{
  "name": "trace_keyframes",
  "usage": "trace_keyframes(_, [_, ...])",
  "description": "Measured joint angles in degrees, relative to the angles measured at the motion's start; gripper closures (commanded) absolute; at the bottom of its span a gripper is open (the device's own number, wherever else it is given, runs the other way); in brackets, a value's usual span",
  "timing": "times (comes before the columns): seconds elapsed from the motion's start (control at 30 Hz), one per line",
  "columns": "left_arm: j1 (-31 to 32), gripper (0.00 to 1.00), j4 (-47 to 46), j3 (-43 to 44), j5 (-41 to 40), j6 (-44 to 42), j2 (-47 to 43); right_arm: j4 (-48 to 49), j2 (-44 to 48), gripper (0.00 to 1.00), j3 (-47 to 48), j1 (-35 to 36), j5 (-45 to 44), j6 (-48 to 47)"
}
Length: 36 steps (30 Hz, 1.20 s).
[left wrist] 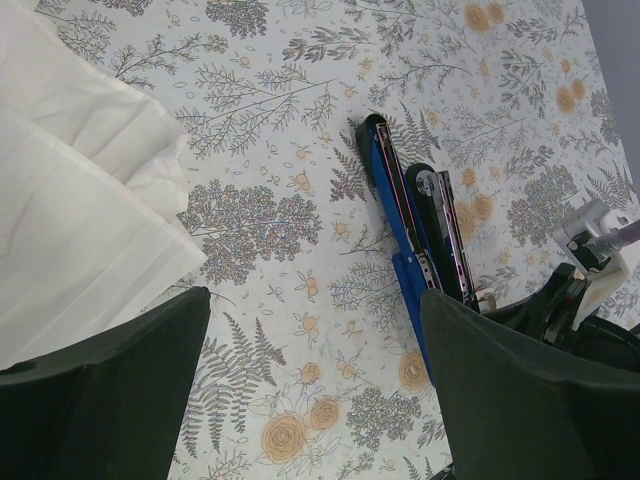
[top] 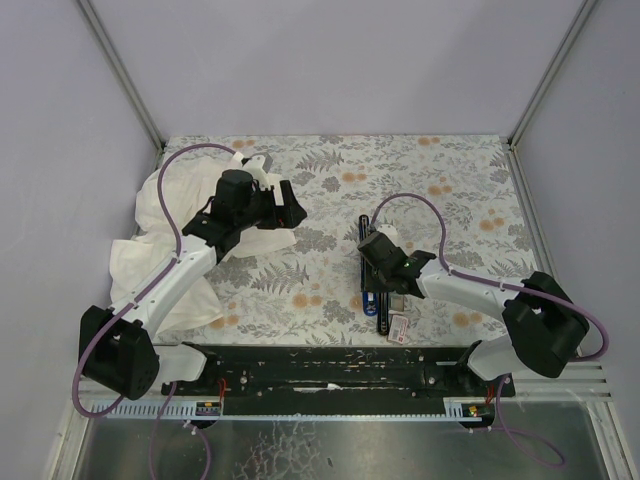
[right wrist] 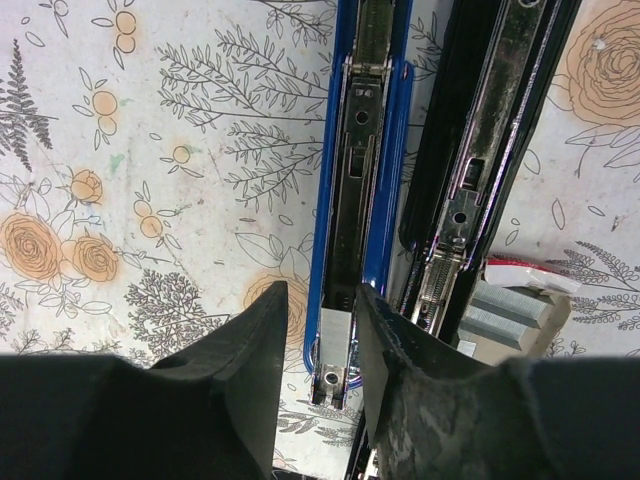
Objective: Load the staples into the stapler
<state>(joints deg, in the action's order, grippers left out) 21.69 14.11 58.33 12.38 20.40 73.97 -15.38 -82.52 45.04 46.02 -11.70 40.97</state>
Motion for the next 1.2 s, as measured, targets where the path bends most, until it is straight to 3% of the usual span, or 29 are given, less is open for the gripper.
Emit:
trace_keyframes(0.13, [0.0, 0.14, 0.0, 0.0, 0.0, 0.0, 0.0, -0.28, 0.39, 0.53, 0.11, 0.0, 0.46, -0.02])
trace_keyframes(0.6, [-0.02, 0.15, -0.02, -1.03, 0.04, 0.0, 0.0, -4.28, 3.91, 0.53, 1.99, -0.28, -1.18, -2.27])
trace_keyframes(0.73, [-0.02, 0.15, -0.46, -2.16, 0.61, 0.04, -0.11, -5.77, 8.92, 0.53, 1.16, -2.67, -0.59, -3.21])
trace_keyframes(0.97, [-0.02, 0.15, -0.5, -3.1, 1.57, 0.09, -0.11, -6.21, 17.25, 0.59, -6.97, -12.9, 2.67, -3.93])
trace_keyframes(1.2, [-0.02, 0.15, -0.48, -3.1, 1.75, 0.11, 0.44, -6.43, 14.99, 0.66, -9.7, -13.55, 5.9, -3.89])
